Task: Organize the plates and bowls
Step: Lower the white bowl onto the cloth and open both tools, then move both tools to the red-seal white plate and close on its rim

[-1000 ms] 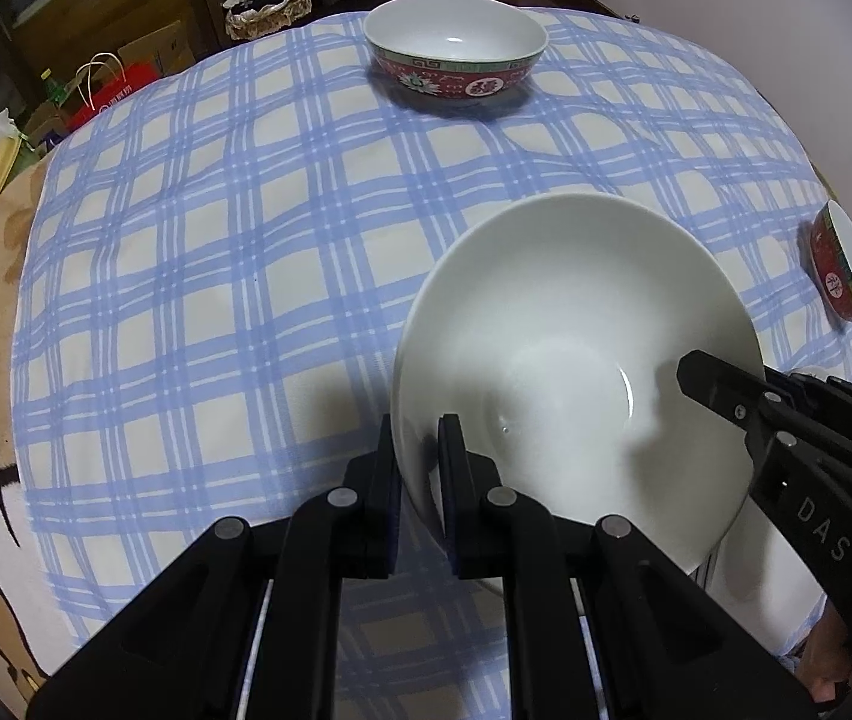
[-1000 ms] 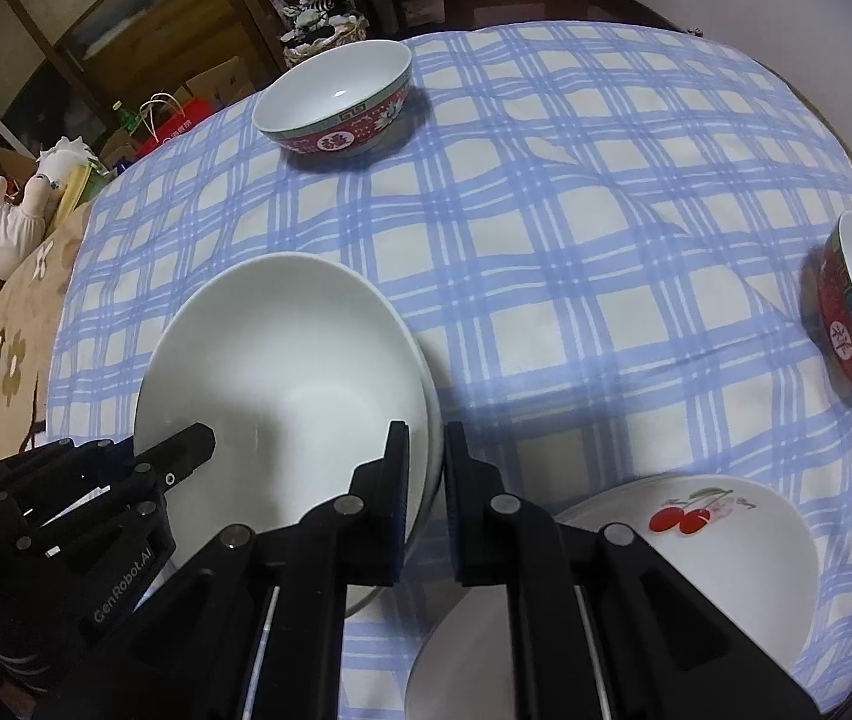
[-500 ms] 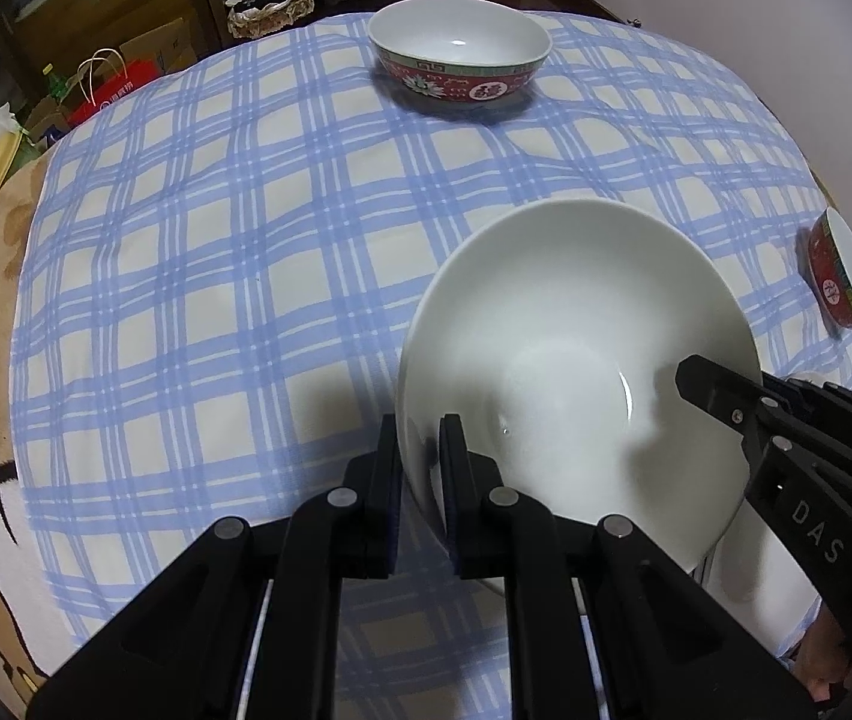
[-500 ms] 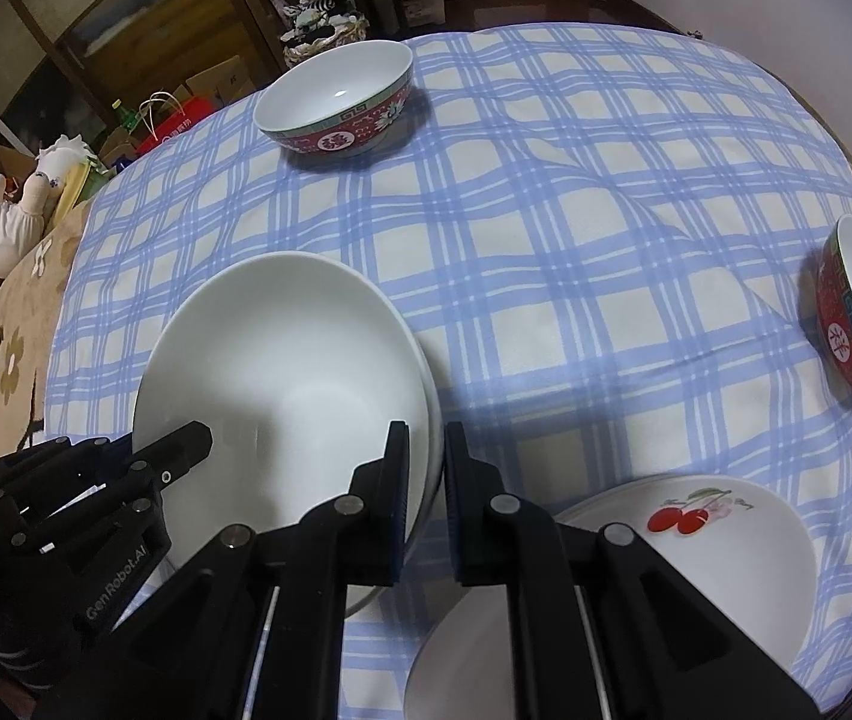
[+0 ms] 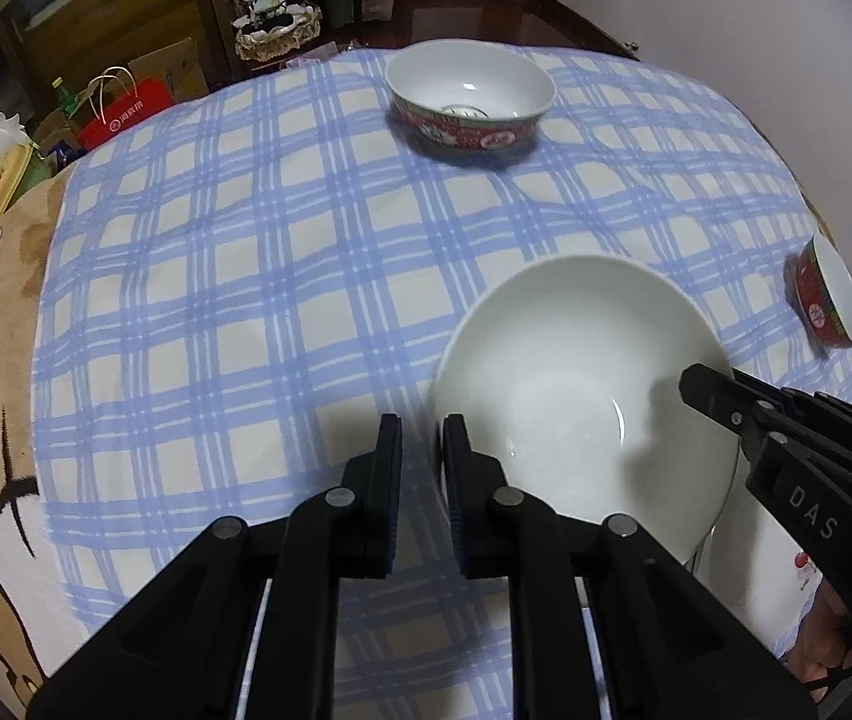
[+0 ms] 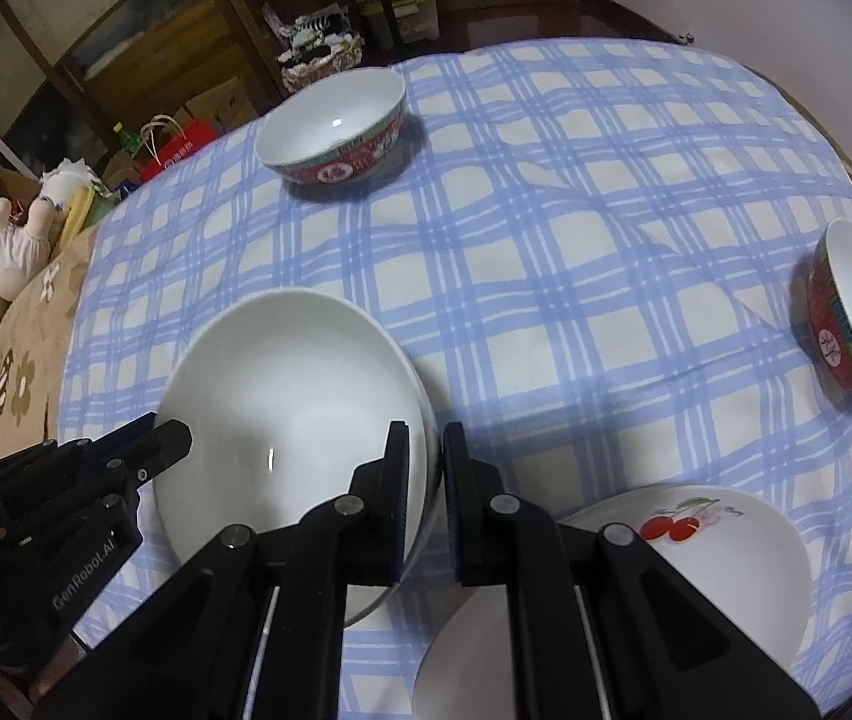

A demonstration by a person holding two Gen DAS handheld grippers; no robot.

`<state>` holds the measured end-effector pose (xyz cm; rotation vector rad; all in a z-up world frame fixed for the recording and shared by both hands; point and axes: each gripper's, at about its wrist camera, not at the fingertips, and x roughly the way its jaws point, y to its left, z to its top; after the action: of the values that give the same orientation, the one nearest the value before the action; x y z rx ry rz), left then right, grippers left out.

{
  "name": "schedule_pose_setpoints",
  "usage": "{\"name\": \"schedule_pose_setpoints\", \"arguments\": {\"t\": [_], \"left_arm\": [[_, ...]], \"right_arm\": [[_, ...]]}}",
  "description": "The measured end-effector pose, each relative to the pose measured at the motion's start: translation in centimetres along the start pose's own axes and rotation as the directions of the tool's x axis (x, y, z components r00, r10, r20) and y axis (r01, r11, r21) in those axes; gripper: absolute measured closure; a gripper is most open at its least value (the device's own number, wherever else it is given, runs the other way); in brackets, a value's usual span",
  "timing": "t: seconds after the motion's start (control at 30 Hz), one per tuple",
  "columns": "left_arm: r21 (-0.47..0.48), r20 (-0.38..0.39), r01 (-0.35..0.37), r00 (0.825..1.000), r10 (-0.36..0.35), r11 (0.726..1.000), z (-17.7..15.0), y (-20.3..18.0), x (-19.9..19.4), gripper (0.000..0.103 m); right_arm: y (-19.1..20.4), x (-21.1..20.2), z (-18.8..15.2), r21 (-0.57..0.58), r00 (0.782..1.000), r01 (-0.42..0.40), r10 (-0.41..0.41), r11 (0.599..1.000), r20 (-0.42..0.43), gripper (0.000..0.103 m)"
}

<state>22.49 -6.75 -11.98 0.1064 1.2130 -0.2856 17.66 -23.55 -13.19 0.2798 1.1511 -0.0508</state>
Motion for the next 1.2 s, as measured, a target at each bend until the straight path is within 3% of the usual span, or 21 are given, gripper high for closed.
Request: {"name": "schedule_pose_setpoints", "arguments": {"t": [0.3, 0.43, 0.5, 0.6, 0.67, 0.73, 0.9, 0.97, 1.07, 1.2], "left_arm": [[0.022, 0.094, -0.044, 0.995, 0.041, 0.999, 1.3, 0.9, -3.2, 0.080], [-0.004, 0.104, -0.013, 0.995, 0.014, 1.000, 1.7, 1.7, -3.8, 0.061], [-0.006, 0.121, -0.034, 0.992, 0.034, 0.999, 1.8, 1.9, -4.1, 0.054], [-0.012, 0.131, -0.035, 0.991, 0.036, 0.999, 2.1, 2.1, -4.6, 0.039], [-0.030, 0.141, -0.025, 0.990, 0.029, 0.999, 2.5, 2.4, -5.1, 0.023], [-0.051, 0.147, -0.044, 0.988, 0.051, 0.998, 3.2, 2.7, -5.4, 0.017], [-0.071, 0.099, -0.022, 0.995, 0.029, 0.997, 6.0, 3.4, -5.6, 0.015], [-0.075, 0.101, 0.029, 0.995, -0.021, 0.997, 7.2, 3.7, -5.8, 0.015], [-0.073, 0.136, 0.011, 0.991, -0.001, 0.997, 9.2, 3.7, -6.3, 0.015], [-0.034, 0.140, 0.011, 0.990, -0.006, 0.999, 11.9, 3.6, -5.7, 0.015]], "right_arm": [[0.1, -3.1, 0.8, -0.003, 0.994, -0.055, 0.055, 0.998, 0.091, 0.091], [0.4, -4.6, 1.3, -0.017, 0.987, -0.061, 0.062, 0.998, 0.147, 0.091], [0.6, -5.0, 1.6, -0.023, 0.985, -0.062, 0.065, 0.998, 0.162, 0.089], [0.6, -5.6, 2.2, -0.024, 0.981, -0.074, 0.077, 0.997, 0.180, 0.066], [0.3, -5.9, 2.8, -0.009, 0.979, -0.076, 0.076, 0.997, 0.191, 0.048], [-0.1, -5.9, 3.4, 0.017, 0.979, -0.076, 0.071, 0.997, 0.191, 0.038], [-1.3, -5.3, 5.4, 0.078, 0.983, -0.092, 0.078, 0.993, 0.163, 0.026], [-1.5, -5.3, 6.3, 0.073, 0.984, -0.092, 0.079, 0.993, 0.162, 0.009], [-1.8, -5.5, 7.7, 0.082, 0.978, -0.079, 0.061, 0.994, 0.202, 0.001], [-2.1, -5.0, 9.9, 0.076, 0.972, -0.068, 0.049, 0.995, 0.229, 0.000]]}}
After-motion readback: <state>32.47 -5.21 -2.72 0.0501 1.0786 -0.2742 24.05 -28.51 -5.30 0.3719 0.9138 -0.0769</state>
